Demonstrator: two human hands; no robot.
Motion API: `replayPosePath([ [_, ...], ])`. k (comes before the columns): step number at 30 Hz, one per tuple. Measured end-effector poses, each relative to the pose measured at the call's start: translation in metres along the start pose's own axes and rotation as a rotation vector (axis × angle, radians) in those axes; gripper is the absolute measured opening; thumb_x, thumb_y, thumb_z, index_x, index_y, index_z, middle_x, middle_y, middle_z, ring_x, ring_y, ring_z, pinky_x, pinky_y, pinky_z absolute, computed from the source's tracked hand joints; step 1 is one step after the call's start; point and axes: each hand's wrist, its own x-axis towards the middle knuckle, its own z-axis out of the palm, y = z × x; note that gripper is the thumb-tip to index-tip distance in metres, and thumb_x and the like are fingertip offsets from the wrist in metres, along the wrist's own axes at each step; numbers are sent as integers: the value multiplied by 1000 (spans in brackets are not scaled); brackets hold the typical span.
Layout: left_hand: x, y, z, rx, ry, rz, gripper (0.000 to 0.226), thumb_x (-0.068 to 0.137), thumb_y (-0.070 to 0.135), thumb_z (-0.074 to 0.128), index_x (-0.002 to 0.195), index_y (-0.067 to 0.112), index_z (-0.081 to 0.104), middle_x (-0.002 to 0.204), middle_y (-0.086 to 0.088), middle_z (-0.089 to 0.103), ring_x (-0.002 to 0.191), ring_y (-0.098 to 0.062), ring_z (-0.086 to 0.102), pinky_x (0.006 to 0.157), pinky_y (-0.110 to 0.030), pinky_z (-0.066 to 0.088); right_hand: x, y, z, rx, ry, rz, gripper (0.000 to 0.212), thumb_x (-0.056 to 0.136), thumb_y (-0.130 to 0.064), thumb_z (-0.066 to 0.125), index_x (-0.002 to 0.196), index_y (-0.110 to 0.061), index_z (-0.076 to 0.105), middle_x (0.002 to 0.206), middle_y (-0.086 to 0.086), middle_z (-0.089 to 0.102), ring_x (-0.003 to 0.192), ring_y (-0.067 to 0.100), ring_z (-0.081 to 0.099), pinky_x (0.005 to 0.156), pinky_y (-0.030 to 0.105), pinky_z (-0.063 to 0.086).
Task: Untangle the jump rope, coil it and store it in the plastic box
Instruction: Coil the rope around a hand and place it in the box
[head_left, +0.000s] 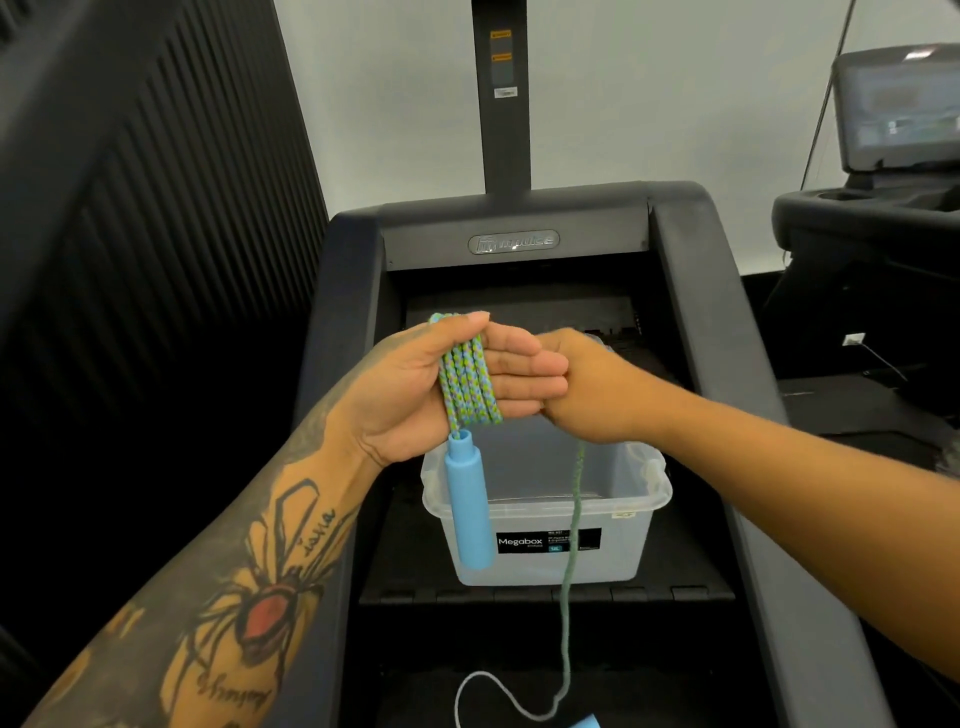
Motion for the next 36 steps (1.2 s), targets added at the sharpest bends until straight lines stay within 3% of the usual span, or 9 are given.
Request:
replayPosePath([
  [2,-1,0,-3,-8,20,11,46,93,26,37,102,-7,68,106,-26,70,104,-39,66,90,-44,54,-10,4,9,-27,-57,78,19,91,-5,54,76,-12,62,63,0,53,58,8,48,61,36,47],
  [5,-3,2,-10,10,79,41,45,94,25,38,109,-8,64,112,-27,67,111,-41,62,93,-46,52,-29,-2,20,-12,-180,81,27,100,-29,50,79,-23,66,62,-1,48,55,8,43,57,28,42],
  [8,-4,4,-16,36,122,49,44,94,24,38,117,-8,59,119,-28,64,115,-42,59,97,-48,49,-44,-11,26,-48,-263,0,38,100,-31,49,73,-5,53,59,1,38,53,10,34,55,28,36],
  [12,-6,3,-19,52,137,29,46,94,23,38,120,-9,56,118,-29,64,113,-43,60,94,-47,50,-55,-35,15,-100,-292,-69,37,99,-26,52,68,-6,45,57,-4,34,53,10,31,52,23,32],
  [16,-10,4,-14,46,85,-18,47,92,28,39,110,-6,65,105,-24,70,94,-33,70,82,-42,56,-41,-59,-18,-141,-137,-151,18,97,-20,55,85,-11,63,68,-6,57,59,5,49,61,17,45],
  [20,-11,6,-2,67,49,-25,54,89,38,38,99,-5,70,91,-23,73,75,-30,72,72,-39,58,-9,-59,-42,-112,86,-162,18,96,-18,58,79,-11,62,62,-9,52,57,2,46,57,13,37],
  [28,-5,1,15,222,238,64,36,87,27,50,91,-7,63,64,-14,71,41,-14,61,47,-24,51,13,-29,-30,-40,160,-149,18,95,-22,59,86,-10,69,75,14,68,65,11,53,65,37,48],
  [32,-6,-1,13,142,226,35,33,88,24,51,73,0,68,72,-18,73,59,-23,71,64,-33,60,12,-22,-25,2,163,-146,22,95,-25,59,84,-11,71,73,16,66,64,13,50,62,34,45],
  [36,-5,0,12,135,170,21,32,85,26,52,76,1,69,88,-23,73,82,-33,73,79,-41,59,12,-20,-23,39,132,-152,27,98,-22,54,85,-5,70,76,17,66,68,13,55,64,33,48],
])
